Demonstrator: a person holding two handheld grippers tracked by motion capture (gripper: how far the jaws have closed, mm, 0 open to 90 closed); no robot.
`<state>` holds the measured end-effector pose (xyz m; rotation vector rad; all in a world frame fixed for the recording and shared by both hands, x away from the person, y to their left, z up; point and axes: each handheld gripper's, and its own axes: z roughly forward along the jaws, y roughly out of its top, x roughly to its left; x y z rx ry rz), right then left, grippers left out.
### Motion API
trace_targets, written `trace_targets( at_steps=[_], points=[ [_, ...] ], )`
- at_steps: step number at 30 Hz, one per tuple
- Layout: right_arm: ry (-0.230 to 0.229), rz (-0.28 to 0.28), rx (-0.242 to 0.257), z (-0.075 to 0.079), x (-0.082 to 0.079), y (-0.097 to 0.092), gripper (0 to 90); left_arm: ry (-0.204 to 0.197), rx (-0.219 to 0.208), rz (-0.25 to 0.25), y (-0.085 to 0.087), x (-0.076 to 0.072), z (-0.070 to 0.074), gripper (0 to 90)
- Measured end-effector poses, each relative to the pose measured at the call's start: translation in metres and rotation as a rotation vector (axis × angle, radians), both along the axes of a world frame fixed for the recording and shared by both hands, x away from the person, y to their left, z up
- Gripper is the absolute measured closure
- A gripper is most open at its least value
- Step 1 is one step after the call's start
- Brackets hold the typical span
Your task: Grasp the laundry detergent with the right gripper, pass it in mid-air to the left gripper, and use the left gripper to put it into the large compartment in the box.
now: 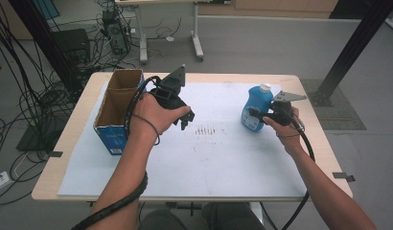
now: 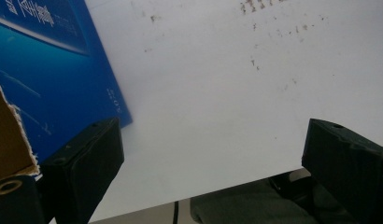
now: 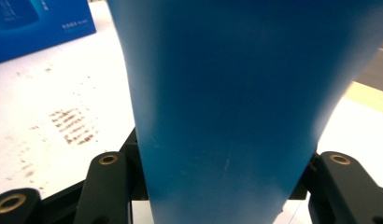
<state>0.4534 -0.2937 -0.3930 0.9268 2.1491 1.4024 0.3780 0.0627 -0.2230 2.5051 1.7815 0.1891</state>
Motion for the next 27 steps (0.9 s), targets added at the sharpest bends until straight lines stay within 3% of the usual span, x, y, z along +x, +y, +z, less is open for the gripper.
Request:
trace_targets(
  at_steps=[7, 9, 11, 22, 27],
  points=[
    [0.021, 0.056, -0.021, 0.022, 0.000, 0.005, 44.2, -0.021, -0.004, -0.040, 0.004, 0.002, 0.024, 6.1],
    [0.026, 0.098, -0.040, 0.033, 0.000, 0.011, 44.2, -0.041, 0.001, -0.074, 0.004, 0.003, 0.031, 6.4],
    [0.029, 0.104, -0.043, 0.036, 0.000, 0.012, 44.2, -0.053, -0.004, -0.093, 0.004, 0.004, 0.038, 6.2],
    [0.058, 0.243, -0.043, 0.065, 0.007, 0.041, 44.3, -0.093, -0.011, -0.221, 0.006, 0.007, 0.062, 6.3],
    [0.065, 0.331, -0.058, 0.081, 0.007, 0.064, 44.3, -0.106, -0.002, -0.289, 0.006, 0.007, 0.078, 6.2]
  ],
)
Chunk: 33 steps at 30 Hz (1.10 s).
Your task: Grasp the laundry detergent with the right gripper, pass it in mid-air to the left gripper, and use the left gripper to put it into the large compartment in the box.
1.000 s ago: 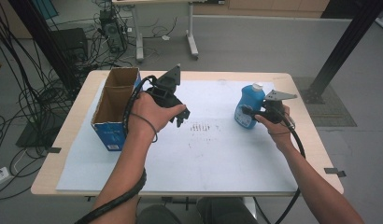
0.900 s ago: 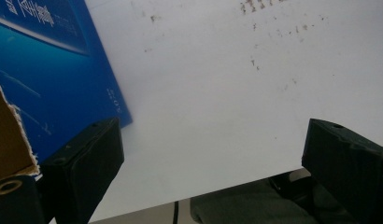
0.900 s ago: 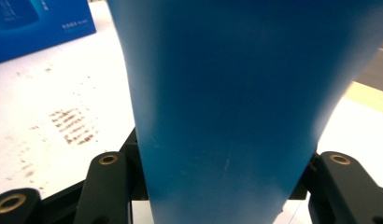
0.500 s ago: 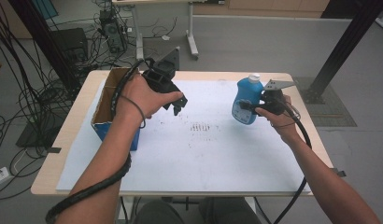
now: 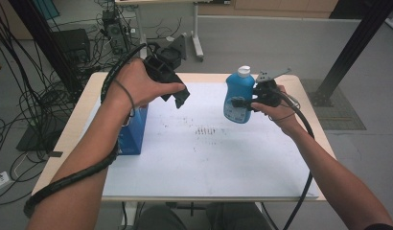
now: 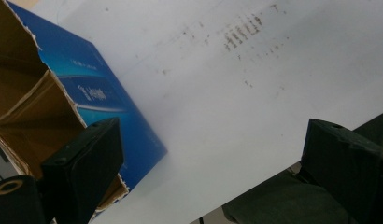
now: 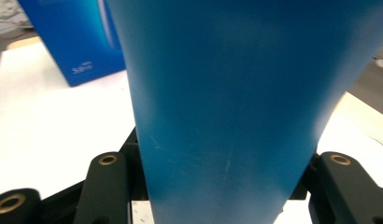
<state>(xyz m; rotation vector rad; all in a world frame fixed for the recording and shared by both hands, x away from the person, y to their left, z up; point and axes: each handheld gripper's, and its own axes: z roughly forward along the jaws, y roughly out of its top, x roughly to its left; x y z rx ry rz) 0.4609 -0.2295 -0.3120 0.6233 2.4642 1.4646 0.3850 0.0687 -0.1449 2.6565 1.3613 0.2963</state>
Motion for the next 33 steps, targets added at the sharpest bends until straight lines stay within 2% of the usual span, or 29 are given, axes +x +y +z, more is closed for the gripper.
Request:
trace_targets(
  at_steps=[1, 2, 3, 6, 7, 8, 10, 11, 12, 17, 22, 23, 26, 28, 33],
  points=[
    [0.000, 0.000, 0.000, 0.000, 0.000, 0.000, 44.3, 0.000, 0.000, 0.000, 0.000, 0.000, 0.000, 6.1],
    [0.007, 0.030, -0.001, 0.004, -0.001, 0.009, 44.3, -0.003, 0.000, -0.028, -0.001, 0.000, 0.005, 6.2],
    [0.009, 0.045, -0.003, 0.006, -0.002, 0.013, 44.3, -0.003, 0.000, -0.028, -0.001, 0.000, 0.005, 6.2],
    [0.015, 0.088, 0.001, 0.013, -0.004, 0.025, 44.3, -0.008, 0.013, -0.094, -0.004, 0.001, 0.015, 6.9],
    [0.015, 0.088, 0.001, 0.013, -0.004, 0.025, 44.3, -0.008, 0.013, -0.094, -0.004, 0.001, 0.015, 6.5],
    [0.013, 0.116, 0.006, 0.018, -0.006, 0.033, 44.3, -0.010, 0.014, -0.121, -0.006, 0.001, 0.019, 6.4],
    [0.009, 0.142, 0.010, 0.023, -0.007, 0.040, 44.3, -0.007, -0.003, -0.156, -0.007, 0.001, 0.023, 6.3],
    [0.007, 0.156, 0.013, 0.025, -0.008, 0.044, 44.3, -0.007, -0.003, -0.156, -0.007, 0.001, 0.023, 6.0],
    [0.007, 0.168, 0.016, 0.027, -0.008, 0.047, 44.3, -0.011, 0.009, -0.187, -0.008, 0.001, 0.025, 6.0],
    [0.000, 0.238, 0.018, 0.033, -0.011, 0.065, 44.2, -0.007, 0.025, -0.268, -0.006, 0.001, 0.028, 6.7],
    [-0.002, 0.309, 0.003, 0.033, -0.013, 0.084, 44.2, 0.000, 0.030, -0.319, -0.003, 0.003, 0.028, 6.3],
    [-0.002, 0.309, 0.003, 0.033, -0.013, 0.084, 44.2, 0.000, 0.030, -0.319, -0.003, 0.003, 0.028, 6.2],
    [-0.012, 0.364, -0.015, 0.030, -0.018, 0.100, 44.1, -0.014, 0.026, -0.338, -0.002, 0.003, 0.030, 6.2],
    [-0.010, 0.377, -0.018, 0.028, -0.019, 0.103, 44.2, -0.013, 0.022, -0.346, -0.001, 0.003, 0.031, 6.1],
    [-0.004, 0.437, -0.033, 0.021, -0.026, 0.124, 44.2, -0.009, 0.040, -0.368, -0.002, 0.002, 0.034, 6.1]
  ],
)
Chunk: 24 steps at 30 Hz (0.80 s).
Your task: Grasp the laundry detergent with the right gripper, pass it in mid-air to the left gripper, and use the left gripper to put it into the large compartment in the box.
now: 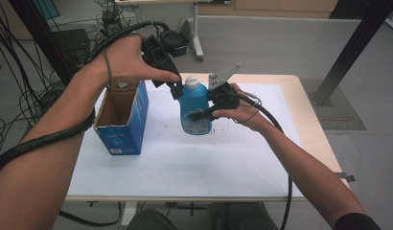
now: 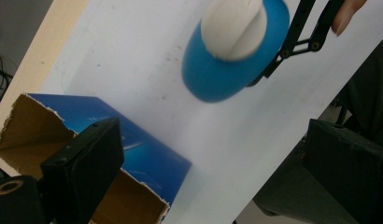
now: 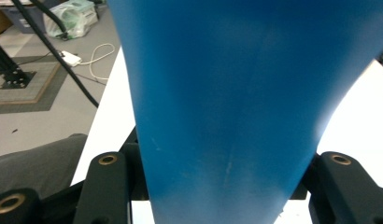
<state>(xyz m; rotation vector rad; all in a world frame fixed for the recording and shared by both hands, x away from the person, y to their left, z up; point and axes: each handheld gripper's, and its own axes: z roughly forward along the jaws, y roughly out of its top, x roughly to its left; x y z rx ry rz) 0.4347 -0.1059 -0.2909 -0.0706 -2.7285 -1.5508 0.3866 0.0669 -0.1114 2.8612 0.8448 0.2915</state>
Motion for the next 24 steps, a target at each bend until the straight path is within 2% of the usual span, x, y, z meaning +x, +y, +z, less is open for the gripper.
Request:
trace_targets(
  at_steps=[9, 20, 24],
  points=[
    [0.018, 0.056, 0.022, -0.010, -0.009, 0.019, 44.2, 0.029, 0.037, -0.059, -0.006, -0.005, 0.000, 6.0],
    [-0.002, 0.134, 0.080, -0.005, -0.023, 0.031, 44.2, 0.098, 0.059, -0.130, -0.011, -0.006, -0.006, 6.1],
    [-0.005, 0.152, 0.087, -0.006, -0.027, 0.034, 44.2, 0.115, 0.067, -0.137, -0.012, -0.006, -0.010, 6.1]
  ],
)
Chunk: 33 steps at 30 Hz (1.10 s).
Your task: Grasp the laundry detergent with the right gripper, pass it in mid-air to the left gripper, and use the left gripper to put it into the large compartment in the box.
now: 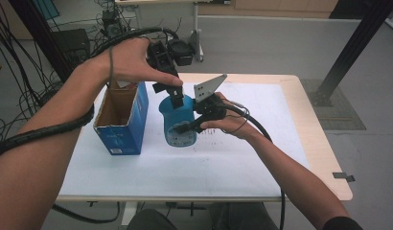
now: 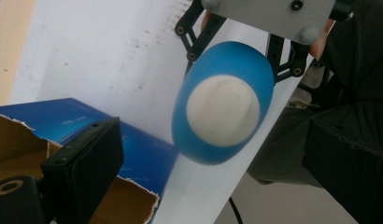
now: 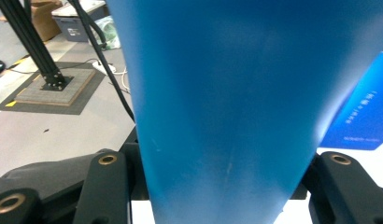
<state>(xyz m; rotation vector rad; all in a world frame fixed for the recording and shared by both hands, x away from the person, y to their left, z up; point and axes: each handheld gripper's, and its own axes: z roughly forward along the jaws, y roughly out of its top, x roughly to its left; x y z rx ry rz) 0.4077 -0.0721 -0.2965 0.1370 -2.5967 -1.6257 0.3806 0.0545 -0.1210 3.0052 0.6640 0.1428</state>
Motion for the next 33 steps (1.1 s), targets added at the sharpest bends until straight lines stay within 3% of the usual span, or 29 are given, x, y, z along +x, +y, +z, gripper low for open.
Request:
trace_targets(
  at_steps=[12, 33],
  points=[
    [-0.020, 0.037, 0.016, 0.006, -0.008, 0.007, 44.1, 0.037, 0.012, -0.027, -0.004, 0.001, -0.011, 6.1],
    [-0.034, 0.049, 0.040, 0.018, -0.011, 0.007, 44.0, 0.047, 0.040, -0.046, -0.011, -0.003, -0.016, 6.1]
  ],
)
